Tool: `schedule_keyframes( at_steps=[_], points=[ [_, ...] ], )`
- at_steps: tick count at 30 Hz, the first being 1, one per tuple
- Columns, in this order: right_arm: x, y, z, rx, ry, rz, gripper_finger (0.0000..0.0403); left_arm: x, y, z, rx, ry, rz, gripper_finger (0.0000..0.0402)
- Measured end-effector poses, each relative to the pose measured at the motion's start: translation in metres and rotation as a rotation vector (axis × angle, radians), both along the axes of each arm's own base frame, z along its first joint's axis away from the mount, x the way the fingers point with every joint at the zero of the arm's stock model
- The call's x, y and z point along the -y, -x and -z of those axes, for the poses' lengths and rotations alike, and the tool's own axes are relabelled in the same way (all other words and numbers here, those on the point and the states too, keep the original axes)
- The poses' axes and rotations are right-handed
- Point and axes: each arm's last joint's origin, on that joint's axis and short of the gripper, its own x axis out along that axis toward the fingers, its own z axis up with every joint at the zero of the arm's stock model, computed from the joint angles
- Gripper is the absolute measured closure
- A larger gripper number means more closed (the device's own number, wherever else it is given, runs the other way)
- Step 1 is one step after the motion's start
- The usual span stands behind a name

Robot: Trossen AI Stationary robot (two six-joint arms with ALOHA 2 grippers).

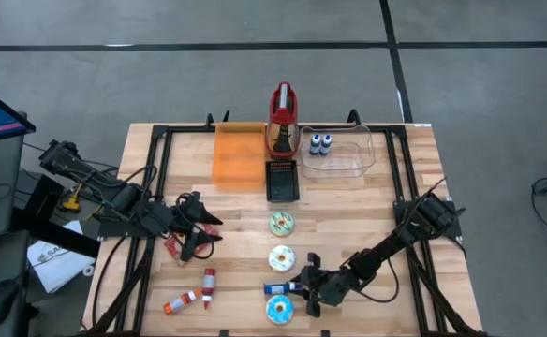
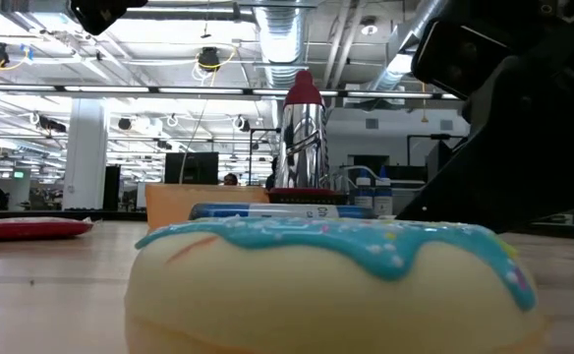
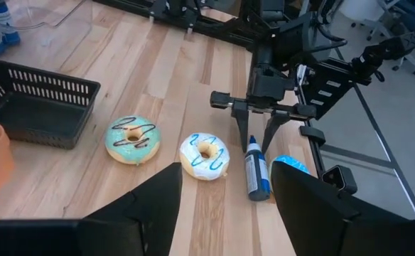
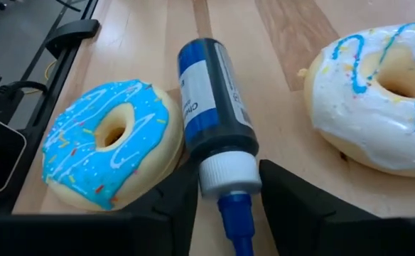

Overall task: Pick & Place Food Item
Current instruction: Put the blue food coloring bottle into the transparent bin

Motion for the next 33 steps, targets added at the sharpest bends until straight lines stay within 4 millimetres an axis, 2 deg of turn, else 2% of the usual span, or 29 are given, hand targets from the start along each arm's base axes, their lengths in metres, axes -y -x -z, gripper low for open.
schedule_keyframes(
  at_steps=[8,13,17,21,24,29,33],
  points=[
    [-0.001,0.000,-0.001,0.010,0.009,-0.021,0.0308,0.000,0.000,0.000,0.000,0.000,0.000,0.0188],
    [-0.003,-0.005,-0.007,0.031,-0.030,-0.006,0.0308,0.000,0.000,0.000,0.000,0.000,0.000,0.0188],
    [-0.008,-0.012,-0.021,0.048,-0.055,0.007,0.0308,0.000,0.000,0.000,0.000,0.000,0.000,0.0188],
    [-0.008,-0.016,-0.047,0.044,-0.028,0.055,0.0308,0.000,0.000,0.000,0.000,-0.001,0.001,0.0188],
    [0.002,-0.014,-0.077,0.035,-0.012,0.150,0.0308,0.000,0.000,0.000,0.000,-0.002,0.001,0.0188],
    [0.040,0.006,-0.124,-0.078,-0.050,0.316,0.0308,0.000,0.000,0.000,0.002,-0.001,0.002,0.0188],
    [0.071,0.033,-0.169,-0.208,-0.099,0.352,0.0308,0.000,0.000,0.000,0.004,-0.005,0.000,0.0188]
  ],
)
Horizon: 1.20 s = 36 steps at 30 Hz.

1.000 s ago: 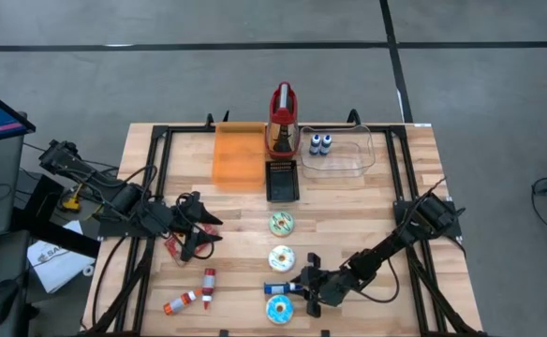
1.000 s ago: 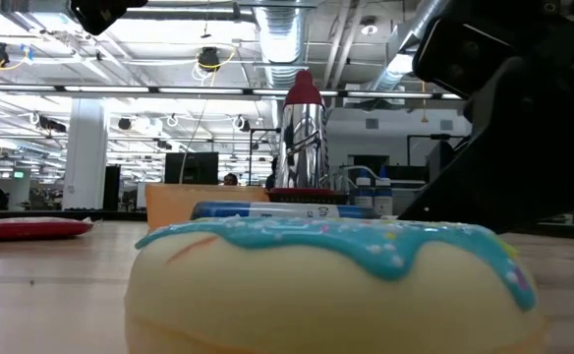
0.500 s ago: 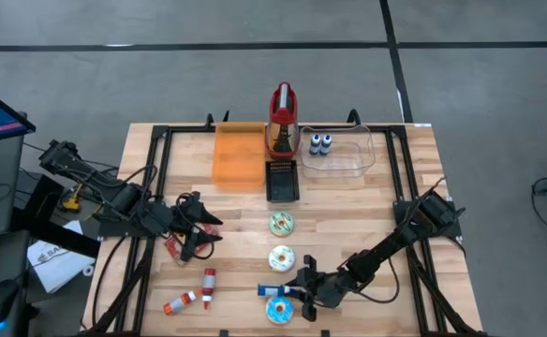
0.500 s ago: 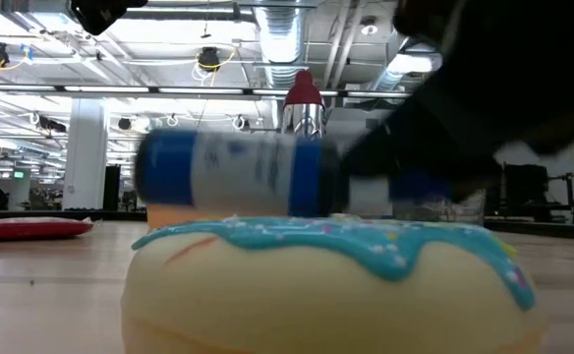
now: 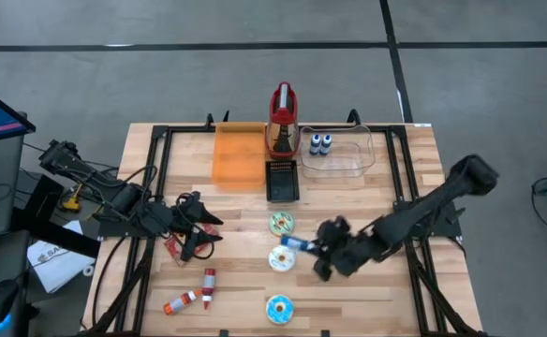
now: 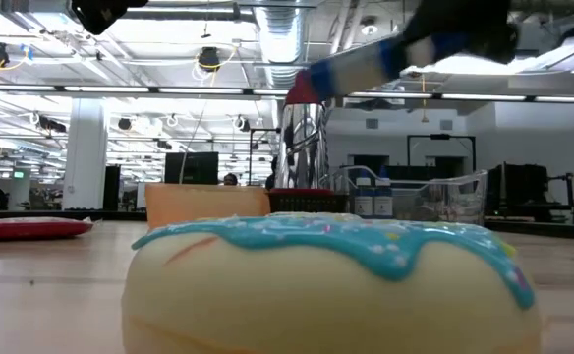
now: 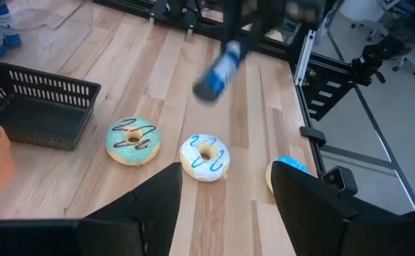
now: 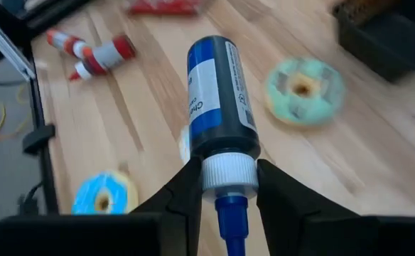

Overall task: Pick & Place Food Item
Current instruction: Put the blue food coloring bottle into the transparent bin

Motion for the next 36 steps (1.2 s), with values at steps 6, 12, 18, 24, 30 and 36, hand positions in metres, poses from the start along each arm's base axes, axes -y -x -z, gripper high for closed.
schedule_keyframes(
  at_steps=[6,12,18,24,30,36],
  points=[
    [0.053,0.035,-0.064,-0.255,-0.045,0.040,0.0308,0.000,-0.001,-0.001,0.021,-0.031,-0.009,0.0188],
    [0.106,0.051,-0.106,-0.495,-0.025,-0.016,0.0308,-0.002,-0.001,-0.003,0.045,-0.077,-0.054,0.0188],
    [0.166,0.052,-0.104,-0.639,-0.053,-0.063,0.0308,-0.003,-0.001,-0.003,0.059,-0.095,-0.096,0.0188],
    [0.231,0.046,-0.086,-0.742,-0.049,-0.067,0.0308,-0.004,-0.002,-0.005,0.080,-0.105,-0.139,0.0188],
    [0.290,0.042,-0.056,-0.876,-0.104,-0.085,0.0308,-0.004,-0.003,-0.006,0.100,-0.096,-0.163,0.0188],
    [0.336,0.036,-0.045,-0.920,-0.112,-0.097,0.0308,-0.005,-0.004,-0.009,0.133,-0.091,-0.197,0.0188]
  ],
)
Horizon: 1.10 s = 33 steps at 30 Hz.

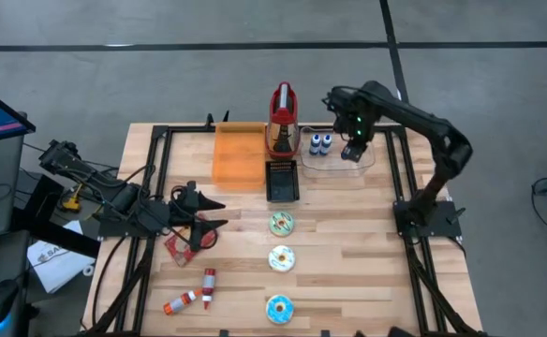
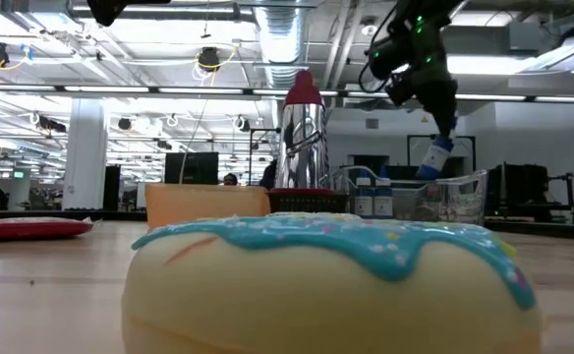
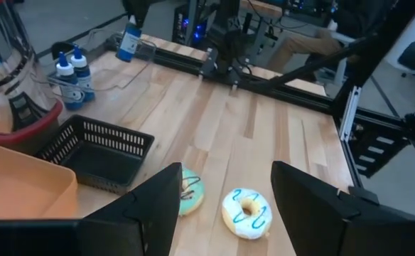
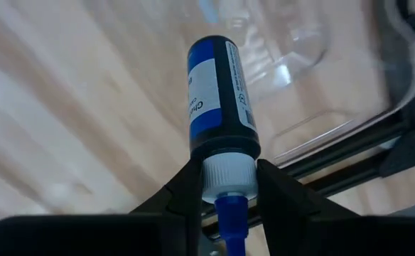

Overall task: Pick & Place Food Item
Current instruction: Put the blue food coloring bottle into the transparent bin

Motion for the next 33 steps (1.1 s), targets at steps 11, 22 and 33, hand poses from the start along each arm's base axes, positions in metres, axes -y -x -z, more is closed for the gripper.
schedule_keyframes(
  at_steps=[11,22,33],
  points=[
    [0.059,-0.006,0.034,-0.086,-0.042,0.106,0.0308,0.002,-0.004,0.003,-0.007,0.008,-0.025,0.0188],
    [0.078,0.005,0.047,-0.119,-0.052,0.282,0.0308,0.008,-0.013,0.010,-0.024,0.004,-0.023,0.0188],
    [0.082,0.011,0.048,-0.056,-0.112,0.548,0.0308,0.010,-0.017,0.011,-0.019,0.013,-0.013,0.0188]
  ],
)
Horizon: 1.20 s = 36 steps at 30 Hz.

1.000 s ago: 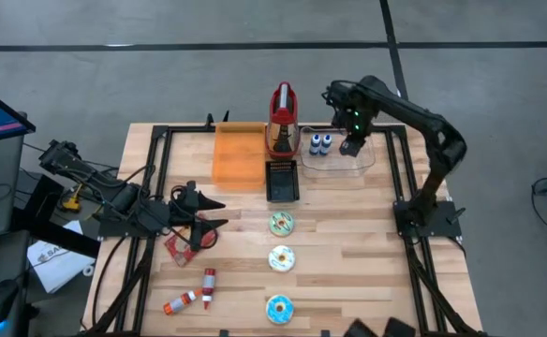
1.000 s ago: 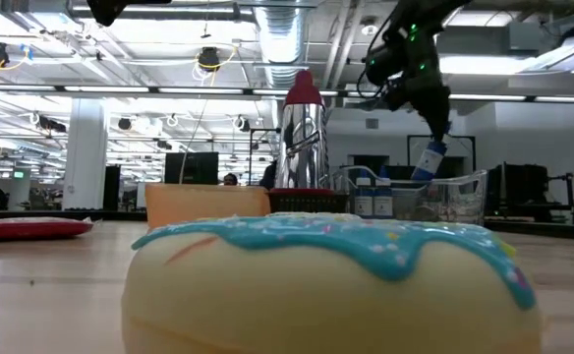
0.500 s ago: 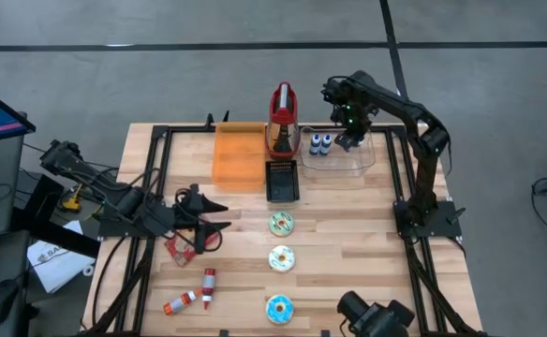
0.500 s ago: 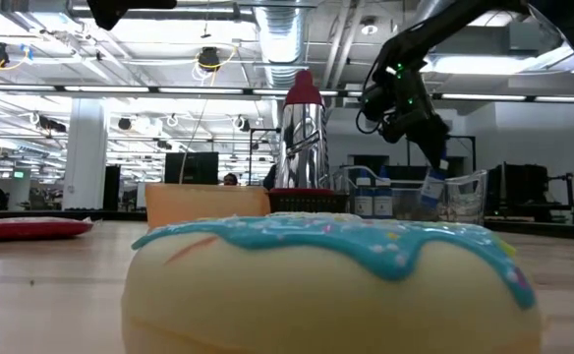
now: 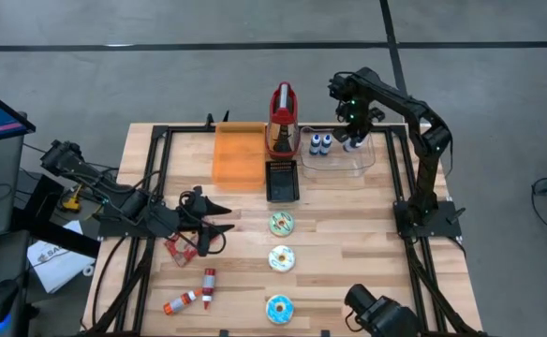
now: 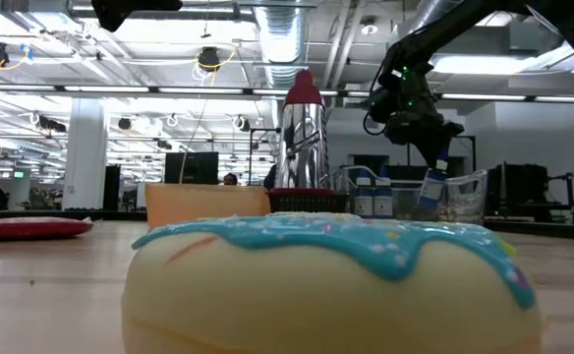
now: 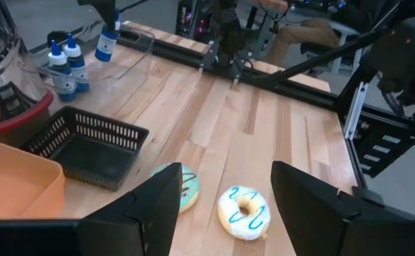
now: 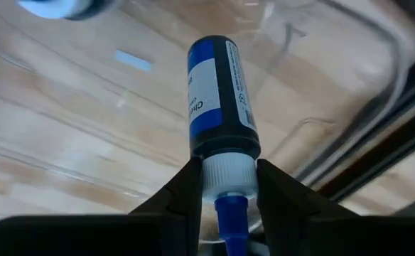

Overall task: Pick & Place Food Item
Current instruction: Put the blue food coloring bottle into the transparent bin

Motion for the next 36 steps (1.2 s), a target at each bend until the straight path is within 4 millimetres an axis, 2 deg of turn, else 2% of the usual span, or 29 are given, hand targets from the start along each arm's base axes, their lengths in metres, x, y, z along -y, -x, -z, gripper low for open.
schedule_keyframes(
  at_steps=[4,17,26,36],
  points=[
    [0.003,0.002,0.002,0.031,-0.040,0.121,0.0308,0.000,0.000,0.000,0.001,0.003,0.006,0.0188],
    [0.018,-0.003,0.041,0.077,-0.245,0.301,0.0308,0.005,0.001,-0.003,0.031,0.029,0.032,0.0188],
    [0.029,0.009,0.042,0.076,-0.247,0.368,0.0308,0.006,0.001,-0.003,0.034,0.046,0.030,0.0188],
    [0.029,0.009,0.042,0.072,-0.256,0.423,0.0308,0.006,0.001,-0.003,0.034,0.046,0.029,0.0188]
  ],
)
